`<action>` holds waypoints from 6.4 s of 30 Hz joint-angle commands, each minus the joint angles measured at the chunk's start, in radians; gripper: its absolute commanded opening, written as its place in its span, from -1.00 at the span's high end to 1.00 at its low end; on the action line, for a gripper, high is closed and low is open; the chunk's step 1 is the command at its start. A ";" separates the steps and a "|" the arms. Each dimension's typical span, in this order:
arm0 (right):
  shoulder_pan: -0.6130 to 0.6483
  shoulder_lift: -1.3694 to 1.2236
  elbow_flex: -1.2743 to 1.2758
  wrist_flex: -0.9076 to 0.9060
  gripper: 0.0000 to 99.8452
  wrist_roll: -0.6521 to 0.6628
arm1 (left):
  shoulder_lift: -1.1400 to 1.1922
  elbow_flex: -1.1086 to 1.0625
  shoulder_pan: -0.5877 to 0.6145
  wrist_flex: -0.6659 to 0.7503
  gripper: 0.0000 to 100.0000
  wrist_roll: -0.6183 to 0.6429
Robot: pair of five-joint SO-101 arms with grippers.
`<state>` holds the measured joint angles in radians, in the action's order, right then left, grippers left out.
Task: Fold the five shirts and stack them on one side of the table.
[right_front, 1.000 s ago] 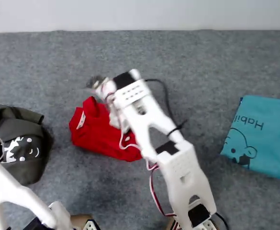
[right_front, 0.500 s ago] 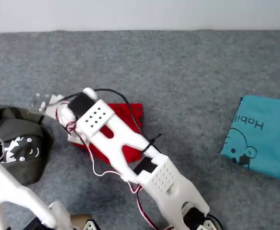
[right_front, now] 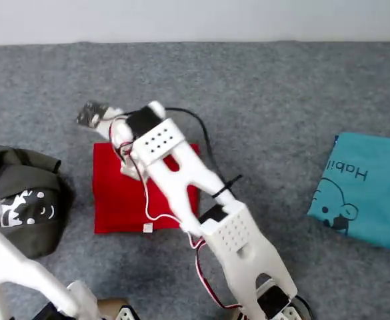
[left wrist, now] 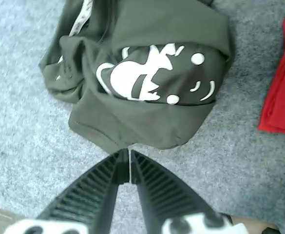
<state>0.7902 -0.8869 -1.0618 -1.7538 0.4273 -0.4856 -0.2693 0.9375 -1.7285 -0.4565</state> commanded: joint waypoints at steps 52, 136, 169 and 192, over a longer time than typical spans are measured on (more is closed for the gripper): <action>-0.363 0.079 0.295 0.332 0.98 0.063 | -0.029 0.038 0.035 -0.025 0.97 0.025; -0.576 1.003 0.890 -0.041 0.98 -0.180 | 0.229 -0.464 -0.933 0.374 0.86 0.130; -0.458 0.886 0.944 -0.036 0.86 -0.328 | 0.063 -0.206 -0.818 0.141 0.92 0.173; -0.223 0.595 0.878 0.073 0.57 -0.543 | -0.051 -0.166 -0.387 0.103 0.81 0.083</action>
<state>0.5263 -0.2378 -0.1135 -1.7001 -0.0959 -0.5071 -0.4964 0.4434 -1.6072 -0.3245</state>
